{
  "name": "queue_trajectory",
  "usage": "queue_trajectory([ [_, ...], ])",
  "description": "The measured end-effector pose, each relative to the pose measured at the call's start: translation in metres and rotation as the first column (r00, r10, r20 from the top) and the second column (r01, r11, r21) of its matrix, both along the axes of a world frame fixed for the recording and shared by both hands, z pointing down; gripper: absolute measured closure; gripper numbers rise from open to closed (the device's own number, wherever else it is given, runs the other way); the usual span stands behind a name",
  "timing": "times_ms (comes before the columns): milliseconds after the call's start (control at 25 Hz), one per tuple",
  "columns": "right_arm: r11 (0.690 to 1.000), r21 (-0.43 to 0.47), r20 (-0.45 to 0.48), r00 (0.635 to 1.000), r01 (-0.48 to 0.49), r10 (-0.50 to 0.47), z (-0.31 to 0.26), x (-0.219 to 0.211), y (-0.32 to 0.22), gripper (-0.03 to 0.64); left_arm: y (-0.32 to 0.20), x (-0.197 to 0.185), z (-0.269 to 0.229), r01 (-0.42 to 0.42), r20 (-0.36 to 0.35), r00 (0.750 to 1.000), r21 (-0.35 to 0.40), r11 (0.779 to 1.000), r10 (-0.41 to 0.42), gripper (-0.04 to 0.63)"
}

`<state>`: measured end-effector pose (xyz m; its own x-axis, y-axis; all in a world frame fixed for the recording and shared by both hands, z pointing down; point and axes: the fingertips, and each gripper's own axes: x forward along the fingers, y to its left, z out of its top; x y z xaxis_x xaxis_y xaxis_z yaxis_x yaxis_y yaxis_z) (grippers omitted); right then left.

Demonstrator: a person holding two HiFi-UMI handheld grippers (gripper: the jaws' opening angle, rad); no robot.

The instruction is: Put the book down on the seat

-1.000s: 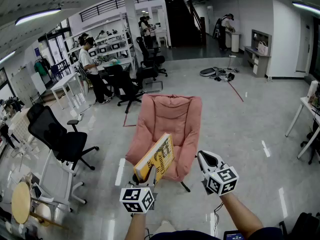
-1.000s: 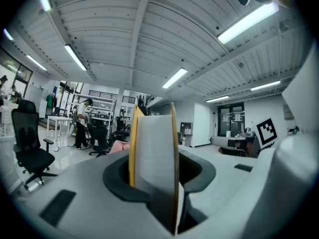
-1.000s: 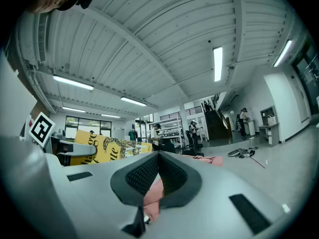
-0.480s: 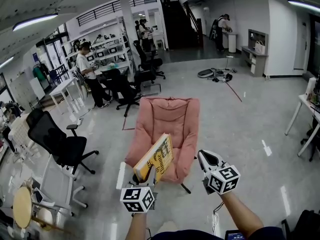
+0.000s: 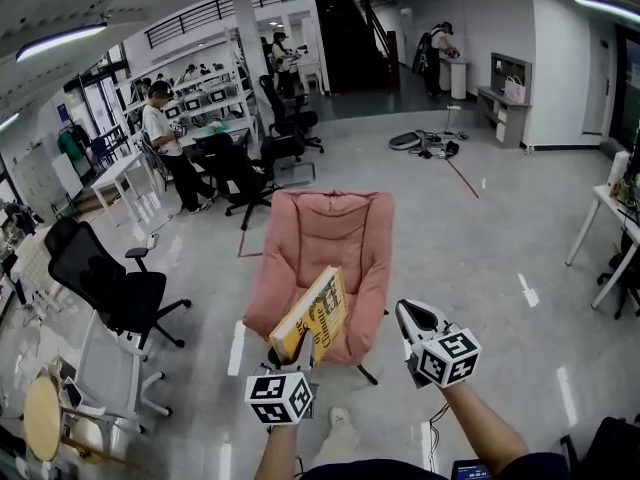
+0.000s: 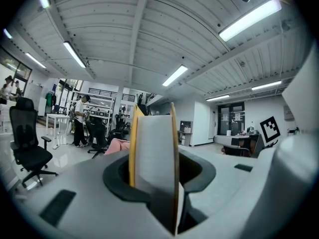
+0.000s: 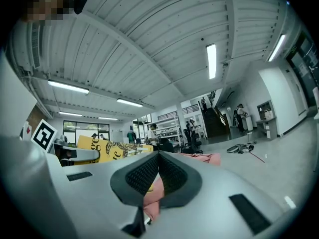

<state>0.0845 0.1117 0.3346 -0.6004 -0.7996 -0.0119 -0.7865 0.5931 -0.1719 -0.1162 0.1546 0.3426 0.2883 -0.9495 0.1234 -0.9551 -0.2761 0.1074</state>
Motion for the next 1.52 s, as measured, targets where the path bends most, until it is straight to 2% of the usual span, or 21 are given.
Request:
queue_trajectory([
  [520, 1.0, -0.01, -0.019, 1.0, 0.007, -0.007, 0.006, -0.018, -0.046, 0.597, -0.05, -0.019, 0.003, 0.004, -0.003, 1.0, -0.008, 1.0, -0.004, 0.446],
  [1200, 0.998, -0.057, -0.035, 0.999, -0.007, 0.005, 0.022, -0.026, -0.138, 0.597, -0.147, -0.026, 0.019, -0.008, -0.012, 1.0, -0.049, 0.999, 0.007, 0.446],
  [1520, 0.997, -0.064, -0.046, 0.998, -0.035, 0.032, 0.014, -0.028, -0.185, 0.597, -0.201, -0.028, 0.013, -0.038, -0.025, 0.999, -0.053, 0.998, 0.037, 0.446],
])
